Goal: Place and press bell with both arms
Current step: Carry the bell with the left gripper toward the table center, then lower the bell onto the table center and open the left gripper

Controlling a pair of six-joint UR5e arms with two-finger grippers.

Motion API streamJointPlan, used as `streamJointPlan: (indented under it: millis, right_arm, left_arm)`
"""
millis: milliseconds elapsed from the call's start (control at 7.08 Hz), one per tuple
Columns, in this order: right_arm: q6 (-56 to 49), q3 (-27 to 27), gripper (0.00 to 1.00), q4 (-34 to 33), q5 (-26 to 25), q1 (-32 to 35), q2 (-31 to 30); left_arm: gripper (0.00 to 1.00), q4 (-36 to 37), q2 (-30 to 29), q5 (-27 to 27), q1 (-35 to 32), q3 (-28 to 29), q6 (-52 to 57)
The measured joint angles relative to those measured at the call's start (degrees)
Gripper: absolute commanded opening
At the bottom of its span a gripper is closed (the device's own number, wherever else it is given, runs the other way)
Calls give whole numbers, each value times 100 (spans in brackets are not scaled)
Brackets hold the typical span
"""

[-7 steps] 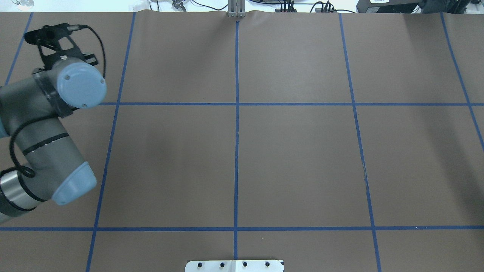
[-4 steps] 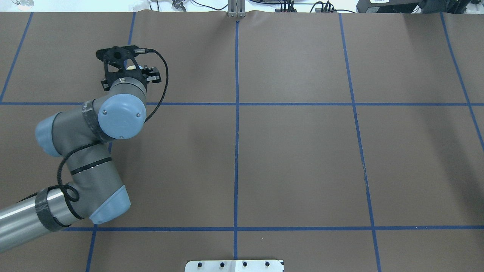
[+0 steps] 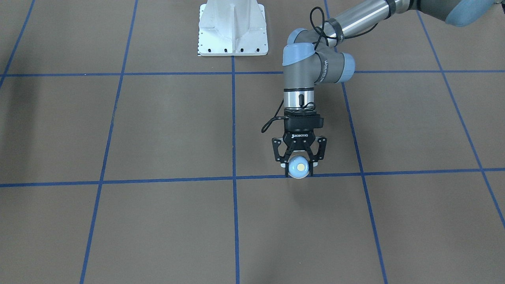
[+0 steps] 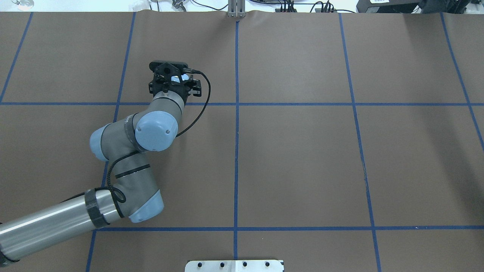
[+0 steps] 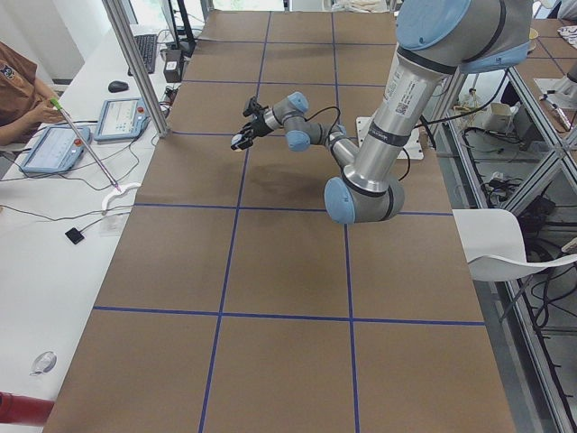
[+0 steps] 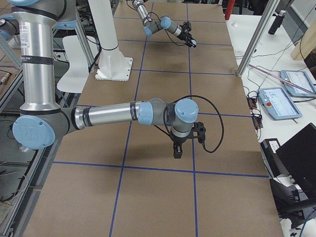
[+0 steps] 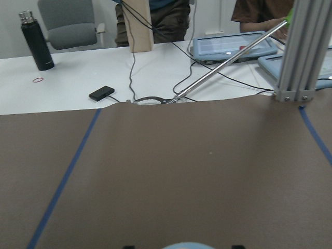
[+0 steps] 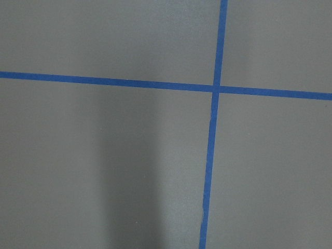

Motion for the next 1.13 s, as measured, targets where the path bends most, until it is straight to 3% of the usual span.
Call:
streamJointPlan:
  millis: [707, 1130]
  right_arm:
    - [2, -124, 100, -1, 10, 0, 41]
    - [4, -150, 100, -7, 18, 0, 42]
  left_arm:
    - [0, -1446, -1265, -106, 606, 1519, 423]
    - [0, -1693, -1724, -292, 754, 2199, 728]
